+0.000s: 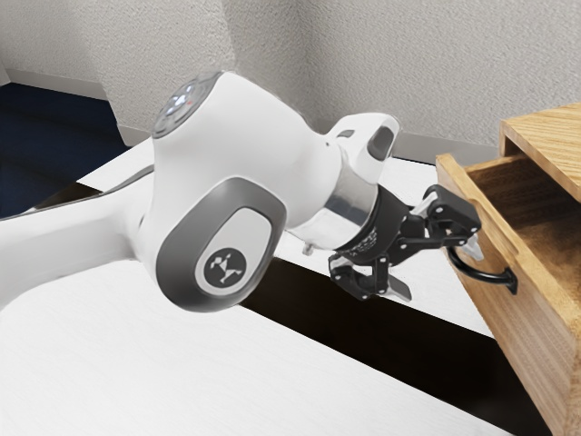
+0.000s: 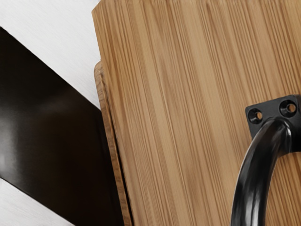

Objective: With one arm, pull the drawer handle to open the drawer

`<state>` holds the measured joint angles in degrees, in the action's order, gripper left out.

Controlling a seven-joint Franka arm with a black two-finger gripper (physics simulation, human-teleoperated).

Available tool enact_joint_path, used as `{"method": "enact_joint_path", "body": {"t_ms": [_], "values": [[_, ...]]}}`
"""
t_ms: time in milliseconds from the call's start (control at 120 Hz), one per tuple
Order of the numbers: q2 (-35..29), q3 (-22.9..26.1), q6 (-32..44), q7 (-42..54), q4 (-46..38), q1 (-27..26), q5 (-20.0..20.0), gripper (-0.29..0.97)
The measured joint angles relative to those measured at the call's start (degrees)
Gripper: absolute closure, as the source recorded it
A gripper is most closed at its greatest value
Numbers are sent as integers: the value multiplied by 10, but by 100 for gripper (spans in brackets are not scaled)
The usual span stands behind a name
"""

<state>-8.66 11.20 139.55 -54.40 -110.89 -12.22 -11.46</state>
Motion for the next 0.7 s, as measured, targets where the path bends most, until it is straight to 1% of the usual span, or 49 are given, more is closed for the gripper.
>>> {"method": "enact_joint_path", "body": {"t_ms": [208,350,542,700], "values": [[-62,-5,14,-3,-64,1,-5,0],[-92,-6,22,-5,-95,4,-13,0],[-136,-18,35,-7,-149,0,-16,0],[-164,-28,41,-8,-177,0,-19,0]]}}
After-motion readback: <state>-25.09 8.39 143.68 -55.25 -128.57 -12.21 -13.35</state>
